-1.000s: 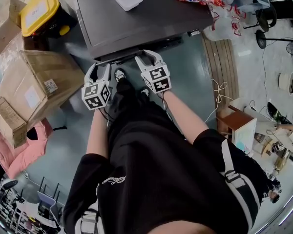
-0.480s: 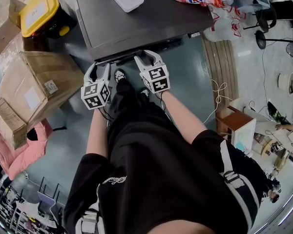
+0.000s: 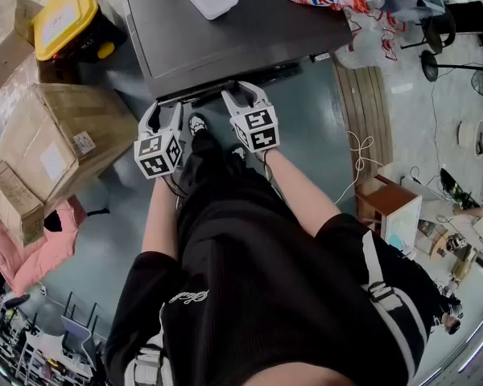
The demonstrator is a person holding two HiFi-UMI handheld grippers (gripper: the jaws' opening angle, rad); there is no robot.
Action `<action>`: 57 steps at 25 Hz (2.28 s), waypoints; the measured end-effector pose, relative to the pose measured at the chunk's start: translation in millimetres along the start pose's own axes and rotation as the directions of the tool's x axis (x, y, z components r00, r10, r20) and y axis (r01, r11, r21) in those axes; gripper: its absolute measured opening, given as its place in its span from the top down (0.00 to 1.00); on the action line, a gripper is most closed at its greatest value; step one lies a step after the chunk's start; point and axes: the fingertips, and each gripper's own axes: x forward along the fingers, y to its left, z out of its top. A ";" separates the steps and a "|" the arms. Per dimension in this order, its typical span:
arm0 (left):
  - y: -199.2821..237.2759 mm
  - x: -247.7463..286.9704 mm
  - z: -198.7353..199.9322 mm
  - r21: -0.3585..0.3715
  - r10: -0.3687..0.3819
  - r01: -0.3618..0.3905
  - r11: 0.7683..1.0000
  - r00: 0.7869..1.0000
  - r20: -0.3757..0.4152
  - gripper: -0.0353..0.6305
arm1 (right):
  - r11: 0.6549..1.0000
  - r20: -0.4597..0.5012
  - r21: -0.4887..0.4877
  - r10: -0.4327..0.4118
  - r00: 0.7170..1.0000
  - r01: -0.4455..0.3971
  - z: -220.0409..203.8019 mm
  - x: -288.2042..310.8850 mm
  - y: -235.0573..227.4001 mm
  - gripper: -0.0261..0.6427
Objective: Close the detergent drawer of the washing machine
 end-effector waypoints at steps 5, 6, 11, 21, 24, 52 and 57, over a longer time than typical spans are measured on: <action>1.8 -4.9 -4.7 0.000 0.038 -0.038 0.999 0.999 0.002 0.61 | 1.000 0.010 0.022 0.001 1.000 -0.001 2.5 -6.5 6.6 0.73; 1.1 -5.5 -5.4 0.000 0.043 -0.043 0.999 0.999 0.001 0.61 | 1.000 0.013 0.022 0.000 1.000 0.000 2.4 -7.6 6.5 0.73; 1.3 -9.0 -1.9 0.005 0.065 -0.065 0.998 0.998 0.004 0.63 | 0.999 0.030 0.023 -0.027 0.999 0.026 5.3 -11.2 3.5 0.76; 2.4 -9.3 5.3 -0.004 0.073 -0.073 0.997 0.997 0.002 0.64 | 0.998 0.027 0.027 -0.061 0.998 0.061 10.5 -10.6 -1.3 0.82; 2.5 -8.0 5.7 0.001 0.064 -0.064 0.998 0.998 -0.002 0.64 | 0.998 0.032 0.024 -0.057 0.998 0.056 9.8 -9.8 -1.9 0.82; 5.1 -4.8 7.5 0.001 0.064 -0.064 0.998 0.998 -0.020 0.63 | 0.998 0.030 0.029 -0.064 0.997 0.063 10.8 -5.8 -2.4 0.82; 4.4 -4.6 7.3 0.002 0.062 -0.062 0.998 0.998 -0.023 0.63 | 0.997 0.024 0.031 -0.070 0.997 0.070 10.6 -6.5 -3.2 0.82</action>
